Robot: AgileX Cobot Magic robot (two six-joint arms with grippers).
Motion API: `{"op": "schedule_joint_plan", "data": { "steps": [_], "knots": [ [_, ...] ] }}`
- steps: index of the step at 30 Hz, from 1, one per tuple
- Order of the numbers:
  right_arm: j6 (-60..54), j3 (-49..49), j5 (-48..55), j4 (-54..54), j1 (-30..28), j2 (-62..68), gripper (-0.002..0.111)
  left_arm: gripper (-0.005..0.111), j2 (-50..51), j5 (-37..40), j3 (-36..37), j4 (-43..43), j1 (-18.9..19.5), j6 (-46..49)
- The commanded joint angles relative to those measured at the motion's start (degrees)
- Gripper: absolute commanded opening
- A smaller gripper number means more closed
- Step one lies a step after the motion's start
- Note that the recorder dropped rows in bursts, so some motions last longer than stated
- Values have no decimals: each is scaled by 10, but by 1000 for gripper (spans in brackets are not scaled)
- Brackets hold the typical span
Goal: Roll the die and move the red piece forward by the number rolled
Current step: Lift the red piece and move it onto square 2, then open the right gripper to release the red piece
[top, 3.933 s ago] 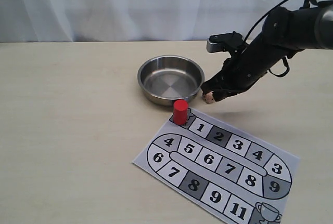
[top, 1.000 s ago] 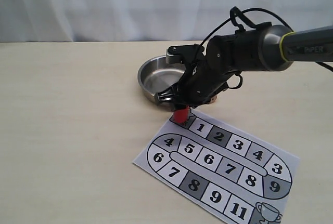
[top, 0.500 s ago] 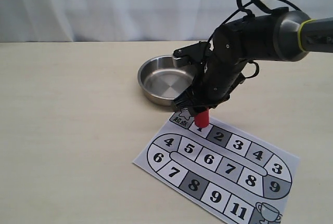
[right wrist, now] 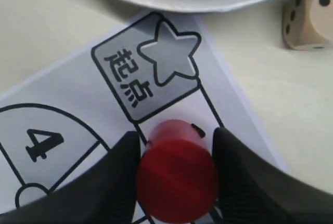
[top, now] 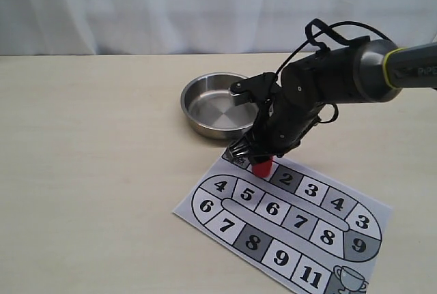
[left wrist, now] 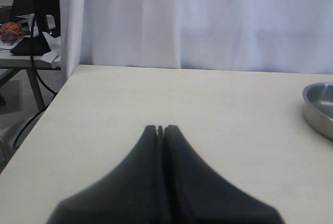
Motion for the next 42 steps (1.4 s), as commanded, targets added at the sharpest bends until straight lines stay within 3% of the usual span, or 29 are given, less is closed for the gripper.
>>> {"op": "schedule_joint_plan", "data": {
  "steps": [1,9,17,37,39,42],
  "knots": [
    [2,3,-15,-3,-2,4,4,0,-1,-6,1,0,0,-3],
    [0,2,2,-35,-3,-44,4,0,-1,-6,1,0,0,-3],
    [1,5,51,-20,-40,-66,4,0,-1,-6,1,0,0,-3],
    [-2,102,-56,27,-53,-33,4,0,-1,-4,1,0,0,-3],
    [-2,102,-57,29,-53,-33,6,0,-1,-4,1,0,0,-3],
    [-2,102,-56,29,-53,-38,19,0,-1,-4,1,0,0,-3]
  ]
}}
